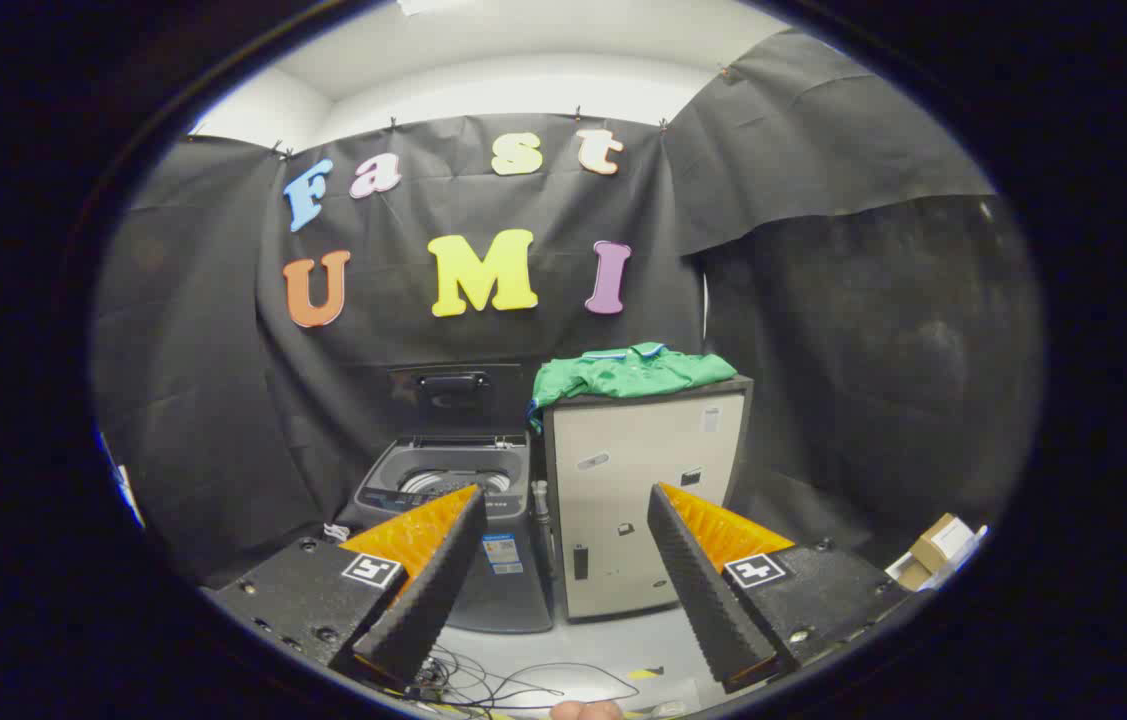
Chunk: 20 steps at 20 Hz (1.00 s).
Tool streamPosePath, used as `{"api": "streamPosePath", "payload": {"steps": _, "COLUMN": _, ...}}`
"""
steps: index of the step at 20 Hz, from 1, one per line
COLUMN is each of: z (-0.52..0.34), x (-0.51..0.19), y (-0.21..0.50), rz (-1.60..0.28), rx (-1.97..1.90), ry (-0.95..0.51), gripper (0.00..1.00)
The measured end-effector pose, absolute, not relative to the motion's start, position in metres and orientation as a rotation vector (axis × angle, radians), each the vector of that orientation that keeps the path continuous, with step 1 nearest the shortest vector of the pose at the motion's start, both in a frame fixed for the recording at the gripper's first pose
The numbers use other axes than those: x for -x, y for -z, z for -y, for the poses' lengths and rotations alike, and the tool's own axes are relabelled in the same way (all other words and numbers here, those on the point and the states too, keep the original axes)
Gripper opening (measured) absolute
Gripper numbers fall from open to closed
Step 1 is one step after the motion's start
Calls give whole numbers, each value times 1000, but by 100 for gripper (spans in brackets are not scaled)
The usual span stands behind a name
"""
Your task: Put the clothes into the washing machine and then close the washing machine lid.
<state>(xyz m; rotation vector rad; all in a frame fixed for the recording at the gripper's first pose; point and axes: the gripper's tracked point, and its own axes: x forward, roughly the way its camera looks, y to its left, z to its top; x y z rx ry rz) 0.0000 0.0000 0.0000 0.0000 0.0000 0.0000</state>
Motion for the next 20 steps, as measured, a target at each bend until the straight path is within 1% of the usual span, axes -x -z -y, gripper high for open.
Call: {"api": "streamPosePath", "payload": {"steps": 20, "z": -16, "x": -16, "y": -10, "rz": 8, "rx": 64, "ry": -29, "gripper": 100}}
